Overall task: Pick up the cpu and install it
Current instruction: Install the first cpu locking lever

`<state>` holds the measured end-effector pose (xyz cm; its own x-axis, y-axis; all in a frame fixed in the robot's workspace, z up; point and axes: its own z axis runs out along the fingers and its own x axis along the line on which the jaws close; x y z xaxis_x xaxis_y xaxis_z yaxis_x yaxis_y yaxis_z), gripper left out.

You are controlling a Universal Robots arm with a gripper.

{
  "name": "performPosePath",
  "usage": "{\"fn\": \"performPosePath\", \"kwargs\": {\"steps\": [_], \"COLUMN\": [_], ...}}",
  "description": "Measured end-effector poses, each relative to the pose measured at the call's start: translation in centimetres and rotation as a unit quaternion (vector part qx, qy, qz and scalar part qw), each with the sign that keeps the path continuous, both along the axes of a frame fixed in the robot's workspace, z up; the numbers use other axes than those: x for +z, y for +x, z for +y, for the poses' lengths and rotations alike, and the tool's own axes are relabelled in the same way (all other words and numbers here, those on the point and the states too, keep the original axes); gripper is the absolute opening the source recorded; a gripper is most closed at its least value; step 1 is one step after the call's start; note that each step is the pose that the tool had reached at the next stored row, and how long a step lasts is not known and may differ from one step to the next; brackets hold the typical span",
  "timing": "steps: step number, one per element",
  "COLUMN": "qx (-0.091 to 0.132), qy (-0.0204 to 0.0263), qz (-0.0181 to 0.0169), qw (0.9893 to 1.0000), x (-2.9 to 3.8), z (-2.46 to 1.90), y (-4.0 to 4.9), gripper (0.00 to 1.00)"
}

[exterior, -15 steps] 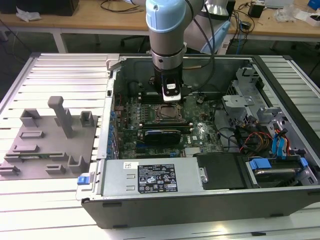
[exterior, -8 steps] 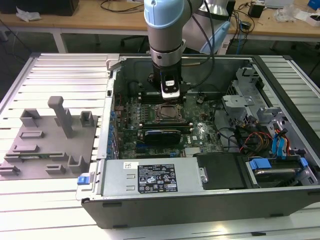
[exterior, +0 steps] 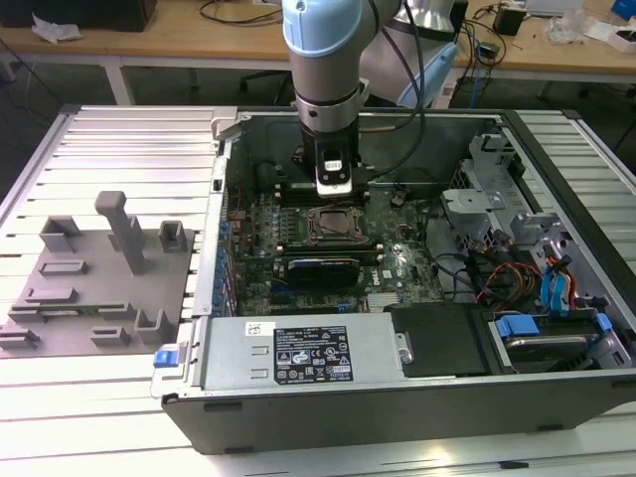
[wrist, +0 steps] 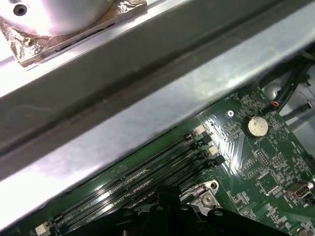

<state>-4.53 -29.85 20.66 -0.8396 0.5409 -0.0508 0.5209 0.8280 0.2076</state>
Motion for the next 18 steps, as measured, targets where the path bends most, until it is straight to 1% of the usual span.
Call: {"fn": "performPosePath", "kwargs": {"steps": [5, 7, 8, 9, 14, 18], "qx": [-0.018, -0.018, -0.019, -0.020, -0.021, -0.022], "qy": [-0.0005, -0.0005, -0.0004, -0.0004, -0.0008, -0.0021], "qz": [0.0000, 0.0000, 0.0000, 0.0000, -0.0001, 0.0000], "qw": [0.9998, 0.9998, 0.9998, 0.9998, 0.9998, 0.9998], "x": [-0.21, -0.20, -0.21, -0.21, -0.30, -0.57], "z": [0.04, 0.15, 0.32, 0.40, 0.41, 0.40], "y": [0.00, 0.00, -0.02, -0.04, -0.07, -0.07], "gripper": [0.11, 0.11, 0.11, 0.11, 0.11, 0.11]}}
